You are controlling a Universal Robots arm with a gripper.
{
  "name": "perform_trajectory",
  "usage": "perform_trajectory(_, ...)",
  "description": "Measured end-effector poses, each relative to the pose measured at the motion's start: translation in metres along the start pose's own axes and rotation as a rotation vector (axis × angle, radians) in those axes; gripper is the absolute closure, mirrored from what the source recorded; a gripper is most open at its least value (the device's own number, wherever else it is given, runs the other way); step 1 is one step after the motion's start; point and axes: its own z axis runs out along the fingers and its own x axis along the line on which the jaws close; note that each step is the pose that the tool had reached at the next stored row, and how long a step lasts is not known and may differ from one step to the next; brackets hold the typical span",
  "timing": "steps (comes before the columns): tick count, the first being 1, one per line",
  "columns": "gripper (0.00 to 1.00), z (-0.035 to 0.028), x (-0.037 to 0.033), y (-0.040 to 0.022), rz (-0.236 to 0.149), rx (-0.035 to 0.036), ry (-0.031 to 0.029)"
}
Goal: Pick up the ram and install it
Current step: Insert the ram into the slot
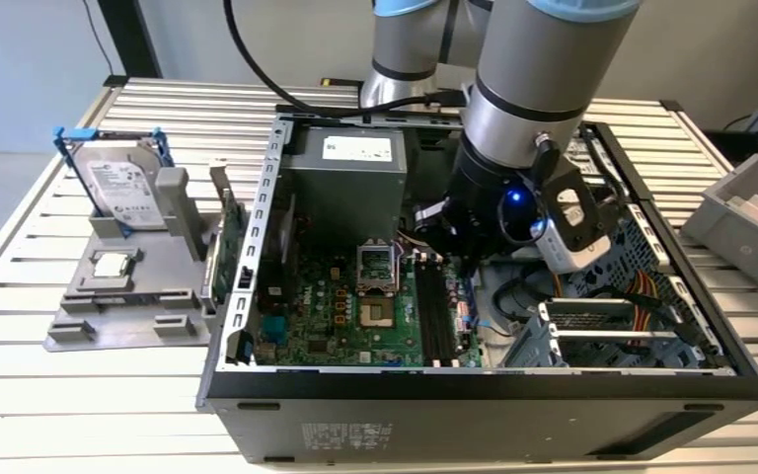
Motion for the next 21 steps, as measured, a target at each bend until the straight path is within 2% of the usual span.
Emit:
perform_trajectory(9, 1.00, 0.0073, -0.0024, -0.0002, 0.046, 0.0036, -0.0028)
perform_trajectory(14, 1.00, 0.0111, -0.0024, -0.0003, 0.049, 0.0039, -0.0031)
perform_trajectory(21, 1.00, 0.0230, 0.0001, -0.0008, 0.049, 0.0039, -0.0096)
